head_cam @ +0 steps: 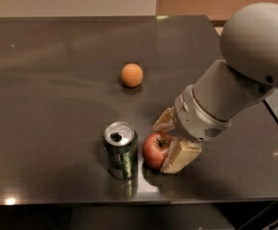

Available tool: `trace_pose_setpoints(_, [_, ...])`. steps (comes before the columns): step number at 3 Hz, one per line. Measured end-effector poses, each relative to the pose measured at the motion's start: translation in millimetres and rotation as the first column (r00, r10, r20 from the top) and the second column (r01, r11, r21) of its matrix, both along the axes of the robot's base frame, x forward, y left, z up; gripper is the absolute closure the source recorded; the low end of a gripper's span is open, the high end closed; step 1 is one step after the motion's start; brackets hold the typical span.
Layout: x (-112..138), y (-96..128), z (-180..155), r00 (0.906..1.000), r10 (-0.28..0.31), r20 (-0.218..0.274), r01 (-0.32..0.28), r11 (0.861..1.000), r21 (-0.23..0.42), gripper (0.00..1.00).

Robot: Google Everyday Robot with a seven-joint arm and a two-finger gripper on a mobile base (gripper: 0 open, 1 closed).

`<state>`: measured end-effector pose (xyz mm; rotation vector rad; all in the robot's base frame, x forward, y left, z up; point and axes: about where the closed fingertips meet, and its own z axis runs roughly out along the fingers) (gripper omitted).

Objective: Move apple near green can

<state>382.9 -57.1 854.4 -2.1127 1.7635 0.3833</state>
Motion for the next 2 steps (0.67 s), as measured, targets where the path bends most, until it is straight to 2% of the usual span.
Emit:
trace_pose_setpoints(1, [-0.8, 0.5, 1.9, 1.0000, 0.000, 0.005, 0.000, 1.000, -0.002, 0.13])
trace_pose_setpoints(2, [-1.6, 1.0, 3.4, 1.0000, 0.001, 0.009, -0.001, 1.000, -0.003, 0.00])
